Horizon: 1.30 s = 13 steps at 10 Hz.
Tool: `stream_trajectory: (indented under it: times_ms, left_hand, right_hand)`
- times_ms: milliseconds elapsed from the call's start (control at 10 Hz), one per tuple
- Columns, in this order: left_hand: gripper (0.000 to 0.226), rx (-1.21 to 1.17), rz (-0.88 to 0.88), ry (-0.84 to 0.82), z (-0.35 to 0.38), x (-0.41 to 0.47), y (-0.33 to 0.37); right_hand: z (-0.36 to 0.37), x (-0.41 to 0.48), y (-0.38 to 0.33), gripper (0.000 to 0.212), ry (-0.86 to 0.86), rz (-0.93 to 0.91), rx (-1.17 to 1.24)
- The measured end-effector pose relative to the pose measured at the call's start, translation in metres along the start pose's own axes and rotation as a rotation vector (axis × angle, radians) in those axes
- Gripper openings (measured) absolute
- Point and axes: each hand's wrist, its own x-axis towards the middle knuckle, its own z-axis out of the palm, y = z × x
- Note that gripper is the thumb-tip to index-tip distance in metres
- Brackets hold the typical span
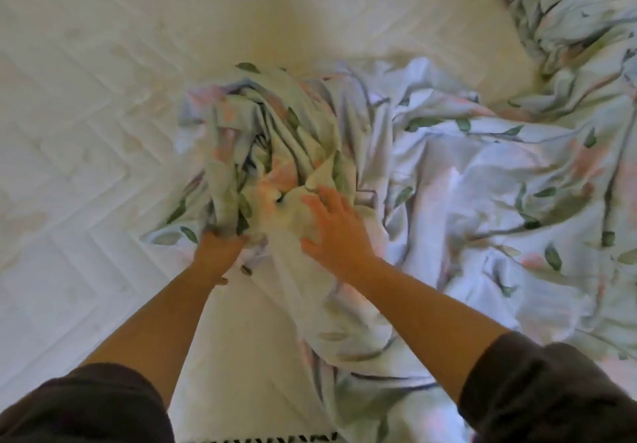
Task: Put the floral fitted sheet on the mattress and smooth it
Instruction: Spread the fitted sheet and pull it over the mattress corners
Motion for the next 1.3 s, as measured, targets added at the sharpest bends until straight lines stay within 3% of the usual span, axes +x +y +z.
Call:
stream_trajectory:
  times_ms: [100, 200, 300, 400, 500, 600, 700, 800, 900, 1000, 1100, 1200, 1300]
  left_hand:
    - [0.065, -0.522, -0.102, -0.197, -0.017, 0.049, 0.019]
    - [0.062, -0.761, -0.050, -0.323, -0.008, 0.079, 0.029]
    - [0.053, -0.805, -0.071, -0.243, -0.009, 0.103, 0.052]
    - [0.043, -0.788, -0.003, 0.018, -0.042, 0.111, 0.097]
    - [0.043, -0.806, 0.305, 0.134, -0.134, 0.105, 0.198]
    - [0.038, -0.899, 0.554, 0.175, -0.216, 0.086, 0.256]
    - [0.059, -0.706, 0.658, 0.167, -0.232, 0.069, 0.252]
    - [0.074, -0.543, 0.460, 0.194, -0.210, 0.079, 0.212]
    - [0.078, -0.269, 0.224, 0.102, -0.162, 0.083, 0.153]
    - [0.042, 0.130, 0.358, 0.173, -0.102, 0.069, 0.089]
    - [0.009, 0.551, 0.555, -0.009, -0.043, 0.048, 0.028]
    - [0.038, 0.954, 0.363, -0.391, 0.001, 0.037, -0.025]
    - [0.029, 0.777, 0.177, -0.467, 0.034, 0.014, -0.050]
  right_hand:
    - [0.040, 0.097, -0.040, 0.087, -0.027, 0.056, -0.095]
    - [0.067, 0.140, -0.034, 0.068, -0.239, 0.268, -0.100]
    - [0.077, 0.135, -0.021, 0.032, -0.339, 0.298, -0.013]
    - [0.048, 0.117, -0.010, 0.027, -0.204, 0.380, 0.221]
    - [0.001, 0.126, -0.023, 0.025, 0.034, 0.377, 0.325]
    - [-0.040, 0.170, -0.082, 0.025, 0.167, 0.242, 0.503]
    - [-0.059, 0.199, -0.133, 0.026, 0.129, 0.095, 0.621]
    - [-0.047, 0.190, -0.133, 0.036, -0.097, 0.100, 0.533]
    - [-0.016, 0.147, -0.098, 0.071, -0.201, 0.156, 0.391]
    - [0.026, 0.077, -0.062, 0.053, -0.059, 0.273, 0.185]
    - [0.064, -0.011, -0.037, 0.038, -0.386, 0.265, 0.000]
    - [0.086, -0.070, -0.022, 0.069, -0.535, 0.257, -0.278]
    - [0.089, -0.087, -0.002, 0.032, -0.399, 0.416, -0.293]
